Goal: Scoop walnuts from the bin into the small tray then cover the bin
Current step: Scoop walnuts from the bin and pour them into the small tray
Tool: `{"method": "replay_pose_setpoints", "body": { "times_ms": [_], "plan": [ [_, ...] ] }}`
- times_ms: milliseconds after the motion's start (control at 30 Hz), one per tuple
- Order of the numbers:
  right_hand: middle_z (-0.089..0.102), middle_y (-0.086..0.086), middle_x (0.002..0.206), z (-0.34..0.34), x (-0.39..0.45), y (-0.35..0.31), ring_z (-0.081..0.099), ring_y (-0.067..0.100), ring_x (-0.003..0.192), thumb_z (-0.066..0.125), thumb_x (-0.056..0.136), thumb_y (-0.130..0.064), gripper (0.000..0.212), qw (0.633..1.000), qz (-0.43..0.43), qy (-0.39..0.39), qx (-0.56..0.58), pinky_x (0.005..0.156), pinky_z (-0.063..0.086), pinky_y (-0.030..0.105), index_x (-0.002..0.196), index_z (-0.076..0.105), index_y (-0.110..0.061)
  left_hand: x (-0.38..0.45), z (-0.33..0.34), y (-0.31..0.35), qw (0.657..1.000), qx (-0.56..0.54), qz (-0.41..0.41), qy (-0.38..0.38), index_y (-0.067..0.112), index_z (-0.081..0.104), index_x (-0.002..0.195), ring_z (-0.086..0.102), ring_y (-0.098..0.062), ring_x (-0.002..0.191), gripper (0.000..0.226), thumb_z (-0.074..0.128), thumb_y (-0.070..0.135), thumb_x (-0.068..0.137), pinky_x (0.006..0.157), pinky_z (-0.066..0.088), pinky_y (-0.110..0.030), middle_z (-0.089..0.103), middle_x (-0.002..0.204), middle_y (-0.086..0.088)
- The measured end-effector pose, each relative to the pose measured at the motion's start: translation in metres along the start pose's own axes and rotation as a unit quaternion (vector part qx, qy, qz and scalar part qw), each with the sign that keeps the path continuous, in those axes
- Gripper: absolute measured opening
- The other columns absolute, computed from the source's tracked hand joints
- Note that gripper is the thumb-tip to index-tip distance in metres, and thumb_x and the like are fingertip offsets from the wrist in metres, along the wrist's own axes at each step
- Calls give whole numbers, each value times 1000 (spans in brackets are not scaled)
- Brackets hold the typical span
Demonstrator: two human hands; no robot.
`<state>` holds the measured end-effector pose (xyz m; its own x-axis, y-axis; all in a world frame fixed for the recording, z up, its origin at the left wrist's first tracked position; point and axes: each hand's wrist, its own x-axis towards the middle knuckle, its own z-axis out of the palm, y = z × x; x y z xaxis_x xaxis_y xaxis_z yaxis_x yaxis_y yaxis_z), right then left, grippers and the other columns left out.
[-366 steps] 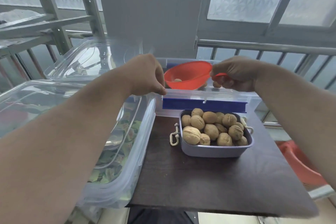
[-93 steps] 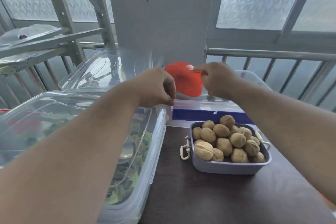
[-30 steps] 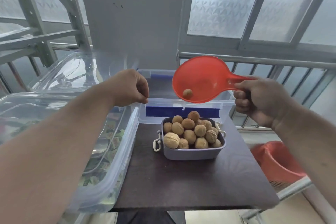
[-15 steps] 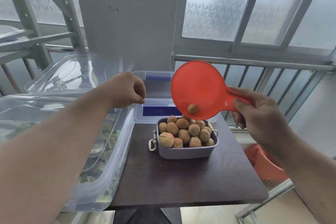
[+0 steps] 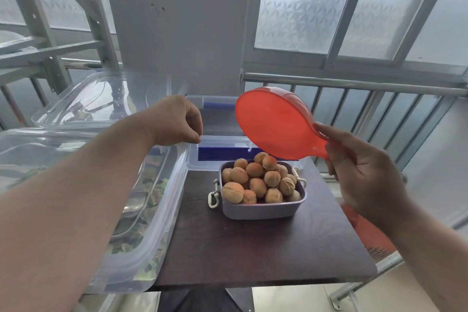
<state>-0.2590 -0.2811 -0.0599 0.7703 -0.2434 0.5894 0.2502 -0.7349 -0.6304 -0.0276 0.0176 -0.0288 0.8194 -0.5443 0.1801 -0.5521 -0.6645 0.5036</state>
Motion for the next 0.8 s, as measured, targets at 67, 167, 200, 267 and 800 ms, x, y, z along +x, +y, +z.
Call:
{"method": "replay_pose_setpoints", "body": {
  "times_ms": [67,167,200,267,800],
  "plan": [
    [61,-2,72,2,2,0,57,8,63,52,109,-21,37,1000,4,10,1,60,43,15,141,66,-36,-1,0,1,1000,0,0,-2,21,83,77,79,-17,84,12,89,11,77,87,66,-44,83,88,1],
    [62,-1,76,6,6,1,58,9,66,51,111,-22,37,999,20,23,26,61,50,26,140,65,-41,-2,0,1,1000,0,0,-3,21,83,76,80,-18,84,11,88,11,77,86,67,-45,83,87,0],
    [63,-1,76,8,9,1,57,8,66,52,111,-21,38,998,30,29,44,63,52,29,139,66,-43,-2,0,1,1000,3,1,-2,21,83,76,80,-18,84,11,88,11,77,86,67,-44,83,87,0],
    [63,-5,69,13,15,1,56,9,64,53,111,-17,40,993,60,39,95,61,53,27,132,67,-48,-3,0,1,1000,5,1,0,21,83,75,79,-18,82,11,88,12,77,85,67,-44,83,86,1],
    [77,8,75,68,81,-8,67,18,59,55,109,-19,19,945,268,8,185,58,58,30,114,73,-15,-4,1,-1,1000,13,19,-10,24,79,68,75,-16,70,15,83,11,75,69,65,-33,75,67,7]
  ]
}}
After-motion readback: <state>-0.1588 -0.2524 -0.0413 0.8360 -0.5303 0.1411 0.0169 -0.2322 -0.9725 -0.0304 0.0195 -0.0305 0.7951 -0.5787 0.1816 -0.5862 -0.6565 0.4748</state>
